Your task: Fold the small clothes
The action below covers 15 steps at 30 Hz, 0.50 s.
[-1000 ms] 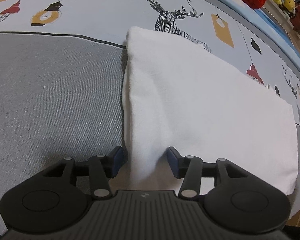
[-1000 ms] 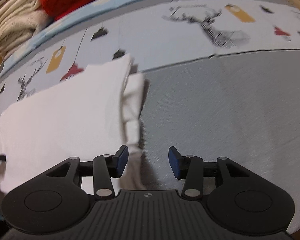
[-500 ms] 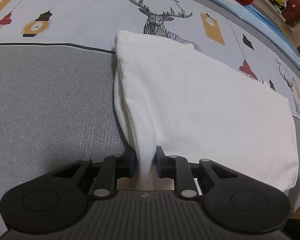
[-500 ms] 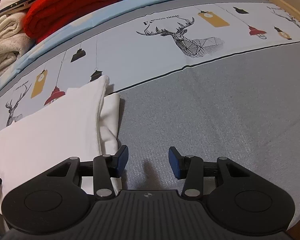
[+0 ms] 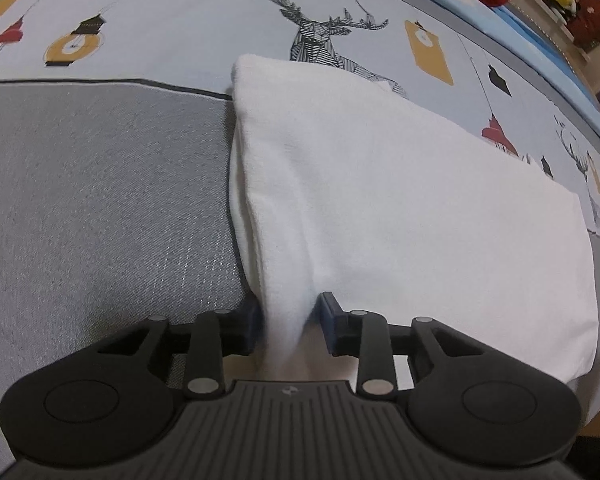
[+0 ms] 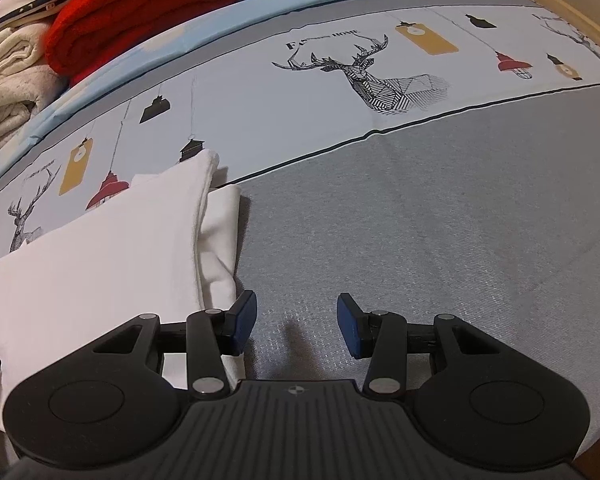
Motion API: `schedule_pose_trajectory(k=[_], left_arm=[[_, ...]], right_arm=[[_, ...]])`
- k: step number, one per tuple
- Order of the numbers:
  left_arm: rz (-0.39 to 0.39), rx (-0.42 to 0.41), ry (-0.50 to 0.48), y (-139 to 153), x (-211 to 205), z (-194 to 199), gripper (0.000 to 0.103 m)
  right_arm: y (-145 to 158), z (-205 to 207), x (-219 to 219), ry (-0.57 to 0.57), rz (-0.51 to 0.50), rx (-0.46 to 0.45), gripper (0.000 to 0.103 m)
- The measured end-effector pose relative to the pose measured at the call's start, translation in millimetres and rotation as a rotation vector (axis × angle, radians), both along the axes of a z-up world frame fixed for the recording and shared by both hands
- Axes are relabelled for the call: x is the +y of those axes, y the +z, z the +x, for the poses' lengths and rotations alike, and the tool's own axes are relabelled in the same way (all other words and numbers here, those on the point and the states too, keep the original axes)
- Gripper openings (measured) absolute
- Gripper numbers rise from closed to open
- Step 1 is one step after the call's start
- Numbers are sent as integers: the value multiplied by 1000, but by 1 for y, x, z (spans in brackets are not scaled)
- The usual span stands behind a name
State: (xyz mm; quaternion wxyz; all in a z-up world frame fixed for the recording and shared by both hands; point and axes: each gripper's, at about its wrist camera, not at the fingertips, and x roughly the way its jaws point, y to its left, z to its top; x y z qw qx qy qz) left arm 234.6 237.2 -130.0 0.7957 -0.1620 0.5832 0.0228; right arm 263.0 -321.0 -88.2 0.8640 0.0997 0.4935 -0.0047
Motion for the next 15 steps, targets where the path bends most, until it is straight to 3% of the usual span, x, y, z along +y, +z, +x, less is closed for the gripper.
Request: schedule_pose_trajectory(k=[2, 7, 11, 15], left_arm=[[3, -13, -13, 2, -1, -1, 19], [11, -36, 14, 6, 5, -7, 16], [150, -34, -1, 10, 6, -13, 16], [162, -28, 3, 9, 15, -20, 16]], right_arm=[[0, 0, 0, 1, -2, -1, 46], [1, 1, 2, -5, 0, -7, 46], [1, 4, 7, -3, 6, -13, 46], [0, 8, 17, 11, 7, -15, 46]])
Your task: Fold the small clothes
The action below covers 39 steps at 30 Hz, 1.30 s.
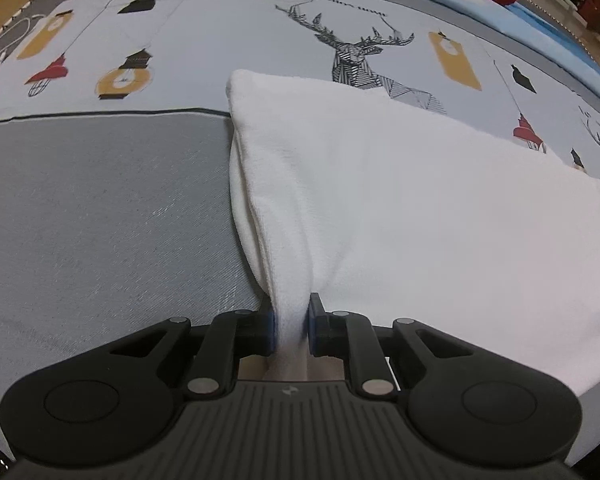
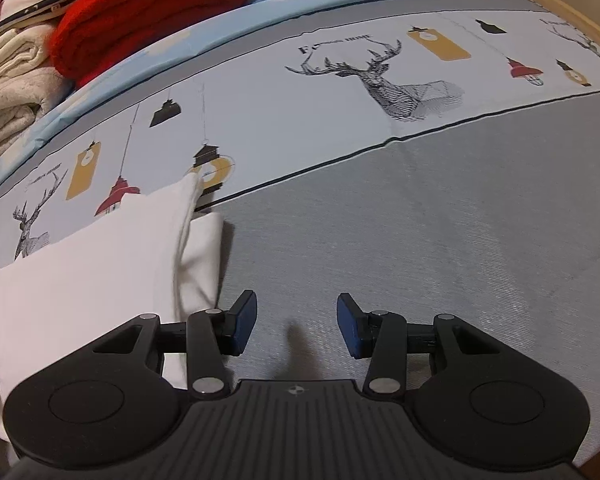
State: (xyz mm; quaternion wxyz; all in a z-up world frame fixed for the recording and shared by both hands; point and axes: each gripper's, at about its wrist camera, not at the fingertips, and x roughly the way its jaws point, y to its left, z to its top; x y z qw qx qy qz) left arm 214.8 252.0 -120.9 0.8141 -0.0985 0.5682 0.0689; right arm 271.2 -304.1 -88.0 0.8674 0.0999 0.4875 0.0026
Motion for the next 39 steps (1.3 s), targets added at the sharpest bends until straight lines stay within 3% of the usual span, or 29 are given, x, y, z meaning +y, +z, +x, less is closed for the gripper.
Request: schedule_pose_trajectory(k=[7, 13, 21, 30, 32, 35, 37, 39], left_arm=[[-12, -8, 23, 8, 2, 1, 16], [-43, -89, 2, 38, -21, 3, 15], [-226, -173, -65, 70, -86, 16, 15], [-475, -223, -208, 76, -228, 56, 15], [-514, -222, -218, 73, -253, 60, 26], [-626, -258, -236, 78, -266, 61, 39], [-628, -309, -215, 86, -256, 60, 41], [-599, -310, -171, 87, -236, 60, 41]], right_arm=[[-1, 4, 12, 24, 2, -6, 46], [7, 1, 11, 40, 11, -42, 46], [22, -8, -5, 56, 33, -97, 46], [26, -15, -35, 24, 46, -105, 46], [27, -16, -39, 12, 48, -107, 46], [27, -15, -41, 1, 61, -108, 46], [26, -14, -38, 7, 68, -105, 46], [25, -13, -34, 25, 73, -104, 46]])
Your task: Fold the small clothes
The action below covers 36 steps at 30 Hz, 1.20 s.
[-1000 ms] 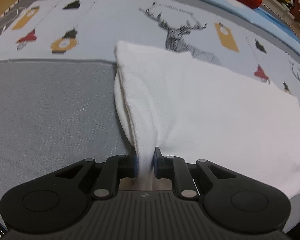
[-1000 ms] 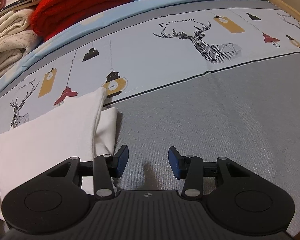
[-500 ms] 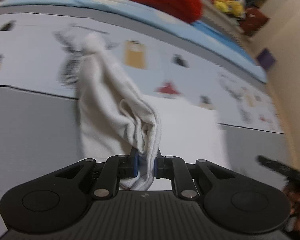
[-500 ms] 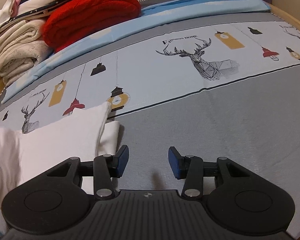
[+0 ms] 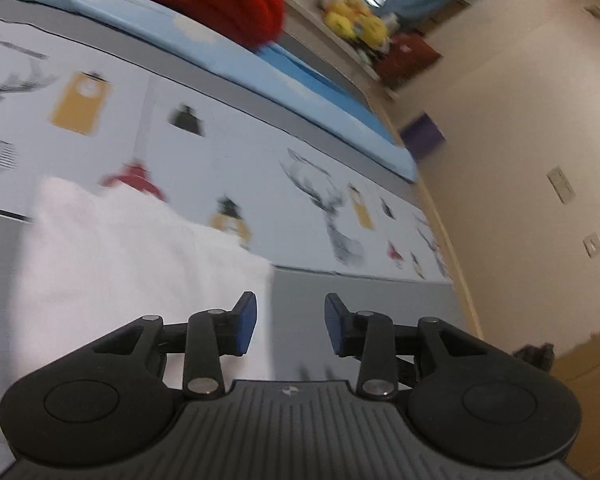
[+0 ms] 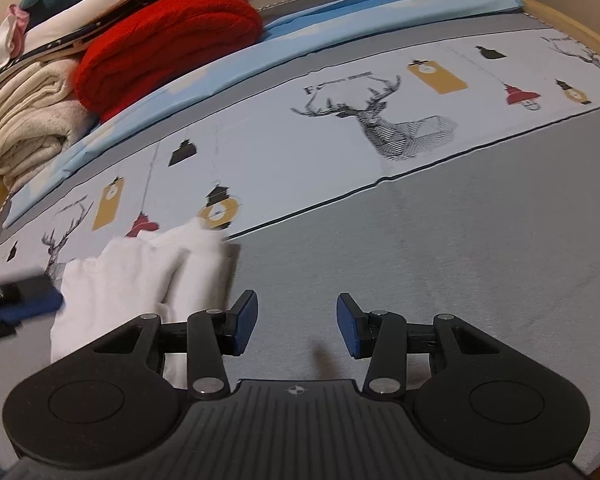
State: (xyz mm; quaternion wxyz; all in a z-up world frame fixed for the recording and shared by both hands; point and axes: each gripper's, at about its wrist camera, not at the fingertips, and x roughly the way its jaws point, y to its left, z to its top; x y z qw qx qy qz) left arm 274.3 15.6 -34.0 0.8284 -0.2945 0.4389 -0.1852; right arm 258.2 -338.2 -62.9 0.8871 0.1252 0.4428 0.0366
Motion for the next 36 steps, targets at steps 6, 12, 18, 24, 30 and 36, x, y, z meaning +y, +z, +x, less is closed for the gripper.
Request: schedule_pose_trajectory(k=[6, 12, 18, 24, 30, 36], left_arm=[[139, 129, -5, -27, 38, -7, 40], [228, 165, -180, -51, 39, -26, 40], [302, 145, -242, -60, 46, -37, 40], [324, 157, -286, -68, 46, -31, 40], [414, 182, -379, -81, 26, -35, 40], [376, 149, -283, -72, 43, -32, 40]], right_arm=[[-4, 12, 23, 23, 95, 3, 46], [-18, 35, 69, 62, 170, 38, 46], [-41, 60, 105, 60, 147, 89, 36], [-28, 58, 110, 62, 156, -28, 3], [-43, 62, 95, 16, -22, 35, 5], [-19, 38, 81, 27, 99, -29, 47]])
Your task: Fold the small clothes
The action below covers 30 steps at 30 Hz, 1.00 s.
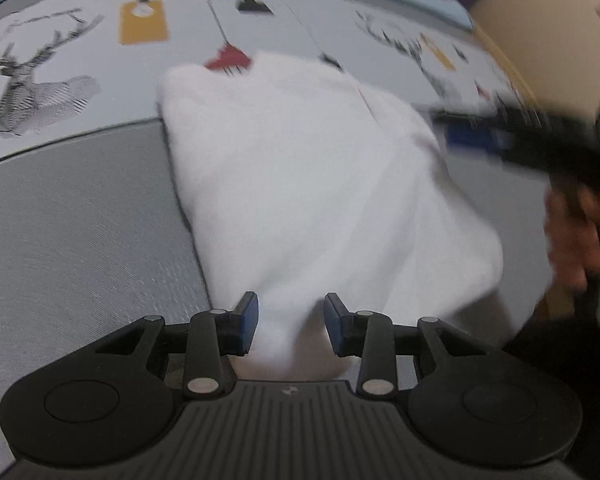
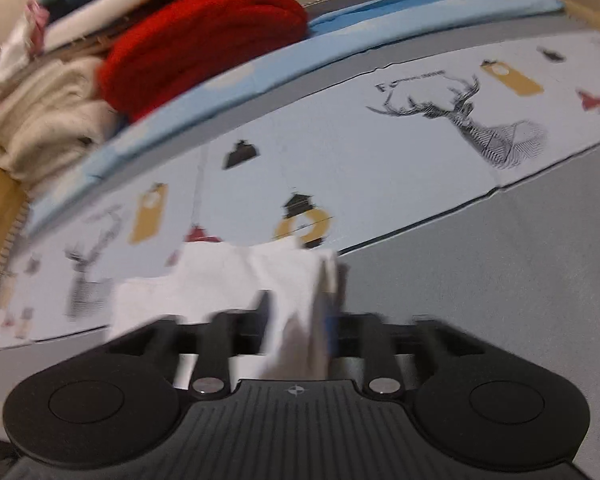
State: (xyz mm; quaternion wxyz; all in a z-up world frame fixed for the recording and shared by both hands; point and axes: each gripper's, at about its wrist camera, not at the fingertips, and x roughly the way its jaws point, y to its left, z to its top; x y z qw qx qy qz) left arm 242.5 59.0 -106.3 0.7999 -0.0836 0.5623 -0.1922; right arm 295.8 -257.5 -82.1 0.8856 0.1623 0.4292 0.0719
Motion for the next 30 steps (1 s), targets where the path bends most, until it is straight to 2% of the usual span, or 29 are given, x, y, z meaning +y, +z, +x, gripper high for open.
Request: schedule_pose_trajectory(k=[3, 6, 7, 8, 9, 11, 14, 16, 17, 18, 19, 21, 22, 23, 25, 27, 29, 30], left_arm=[[1, -22, 75, 7, 10, -1, 41], [-3, -33, 155, 12, 18, 2, 45], [-5, -36, 176, 13, 20, 2, 49], [-6, -40, 192, 15, 21, 1, 55], [-6, -44, 206, 17, 21, 2, 58], [-3, -41, 230, 17, 18, 5, 73], [-5, -22, 245, 16, 11, 11, 74], [-16, 8, 245, 10, 9, 13, 74], [-6, 29, 233, 5, 8, 15, 74], [28, 58, 213, -1, 5, 15, 74], [81, 89, 186, -8, 1, 15, 74], [142, 116, 153, -16, -4, 15, 75], [145, 109, 147, -15, -5, 15, 75], [139, 97, 144, -12, -5, 15, 75], [88, 55, 147, -4, -2, 15, 75], [39, 45, 132, -2, -1, 16, 75], [76, 71, 83, -10, -7, 15, 75], [126, 93, 35, -17, -13, 12, 75]], right_arm=[[-3, -8, -9, 93, 87, 95, 47], [-6, -22, -9, 209, 55, 159, 47], [-7, -27, -9, 250, 39, 172, 46], [-8, -33, -10, 294, 33, 185, 43], [-7, -37, -13, 326, 33, 192, 29], [-3, -49, -16, 371, 50, 190, 9], [9, -60, -27, 398, 82, 123, 7], [18, -64, -41, 384, 156, 91, 7], [16, -63, -48, 369, 198, 110, 7], [10, -62, -50, 361, 192, 150, 7], [0, -60, -48, 367, 121, 206, 7], [-17, -61, -38, 395, -40, 281, 8], [-18, -60, -35, 403, -61, 284, 9], [-17, -59, -35, 401, -52, 284, 10], [-12, -55, -35, 379, -40, 276, 21], [-8, -51, -37, 340, -54, 252, 49], [-4, -46, -40, 288, -26, 211, 50], [-1, -41, -42, 254, 2, 192, 50]])
